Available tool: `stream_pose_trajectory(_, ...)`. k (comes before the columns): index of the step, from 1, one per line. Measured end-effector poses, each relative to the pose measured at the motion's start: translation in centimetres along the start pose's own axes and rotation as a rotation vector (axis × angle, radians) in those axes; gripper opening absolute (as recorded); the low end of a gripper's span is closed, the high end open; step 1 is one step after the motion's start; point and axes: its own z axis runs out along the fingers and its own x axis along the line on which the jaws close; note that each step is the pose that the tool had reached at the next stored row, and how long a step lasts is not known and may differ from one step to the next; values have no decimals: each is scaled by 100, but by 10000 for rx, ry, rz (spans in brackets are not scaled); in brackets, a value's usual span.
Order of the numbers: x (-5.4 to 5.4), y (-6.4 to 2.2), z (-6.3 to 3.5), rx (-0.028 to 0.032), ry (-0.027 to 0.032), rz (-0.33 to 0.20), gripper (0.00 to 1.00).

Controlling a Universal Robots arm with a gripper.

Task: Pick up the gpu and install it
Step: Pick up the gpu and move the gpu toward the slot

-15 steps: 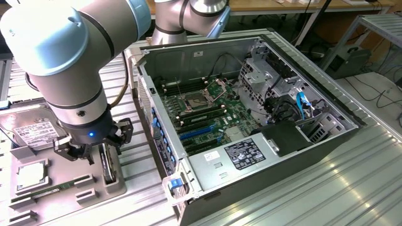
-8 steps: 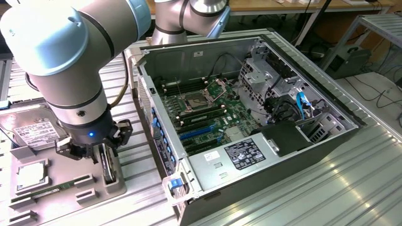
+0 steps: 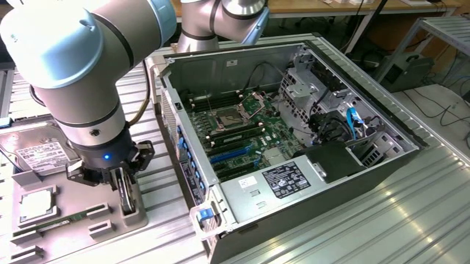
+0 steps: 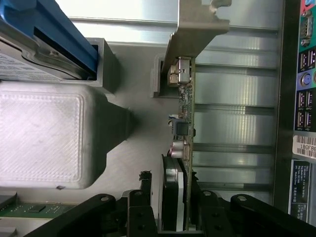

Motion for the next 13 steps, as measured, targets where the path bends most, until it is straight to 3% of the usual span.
stream_pose_trajectory(6,-3,0,1,-1,-2,15,38)
stream_pose_trajectory(7,-4,0,1,0,-1,17,31)
stream_pose_trajectory(13,-6,0,1,1,-1,24,31)
